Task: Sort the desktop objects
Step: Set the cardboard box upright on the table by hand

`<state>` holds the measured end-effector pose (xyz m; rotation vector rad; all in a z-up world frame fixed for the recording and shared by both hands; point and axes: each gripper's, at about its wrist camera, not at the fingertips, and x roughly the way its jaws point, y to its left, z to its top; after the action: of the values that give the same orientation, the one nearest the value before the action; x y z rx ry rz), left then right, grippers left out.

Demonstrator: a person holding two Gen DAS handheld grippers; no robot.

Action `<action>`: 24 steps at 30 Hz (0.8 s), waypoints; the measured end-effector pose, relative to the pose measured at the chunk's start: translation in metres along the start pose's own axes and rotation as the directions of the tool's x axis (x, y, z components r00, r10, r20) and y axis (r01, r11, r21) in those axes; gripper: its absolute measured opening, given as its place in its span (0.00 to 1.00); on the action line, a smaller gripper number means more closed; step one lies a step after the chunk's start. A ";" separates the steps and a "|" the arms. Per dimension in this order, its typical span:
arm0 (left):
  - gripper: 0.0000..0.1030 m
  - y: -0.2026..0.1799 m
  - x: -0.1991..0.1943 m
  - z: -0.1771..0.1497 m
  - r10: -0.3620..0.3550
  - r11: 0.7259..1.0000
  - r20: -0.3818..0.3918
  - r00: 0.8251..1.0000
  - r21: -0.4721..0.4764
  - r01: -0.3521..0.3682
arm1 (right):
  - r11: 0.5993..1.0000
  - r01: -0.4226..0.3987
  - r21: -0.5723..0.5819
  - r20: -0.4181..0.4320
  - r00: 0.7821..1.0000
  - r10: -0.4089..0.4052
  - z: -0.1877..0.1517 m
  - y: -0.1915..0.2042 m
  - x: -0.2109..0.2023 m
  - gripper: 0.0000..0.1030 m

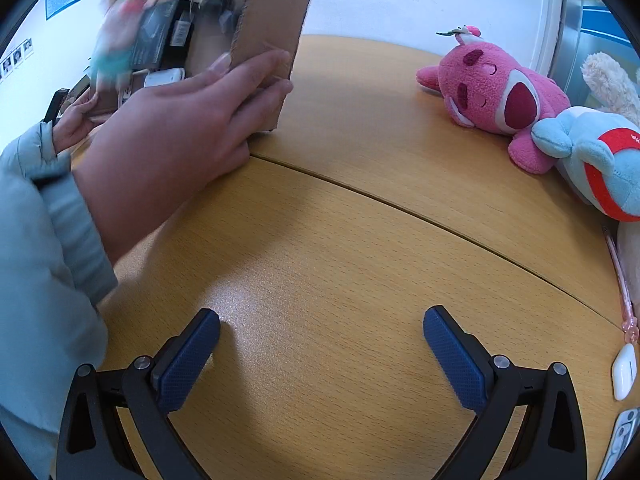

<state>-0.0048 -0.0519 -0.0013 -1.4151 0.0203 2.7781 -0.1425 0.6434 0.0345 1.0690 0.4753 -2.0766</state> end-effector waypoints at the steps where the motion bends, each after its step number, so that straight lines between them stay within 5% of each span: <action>1: 1.00 -0.001 0.000 0.000 0.000 1.000 0.000 1.000 0.000 0.000 | 1.000 0.000 0.000 0.000 1.000 0.000 -0.001 0.001 -0.002 1.00; 24: 1.00 -0.006 -0.003 -0.006 0.008 1.000 -0.001 1.000 -0.010 -0.008 | 1.000 -0.002 -0.001 -0.003 1.000 0.002 -0.004 0.005 -0.006 1.00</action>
<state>0.0020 -0.0460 -0.0020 -1.4214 0.0116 2.7881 -0.1344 0.6458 0.0371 1.0712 0.4769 -2.0733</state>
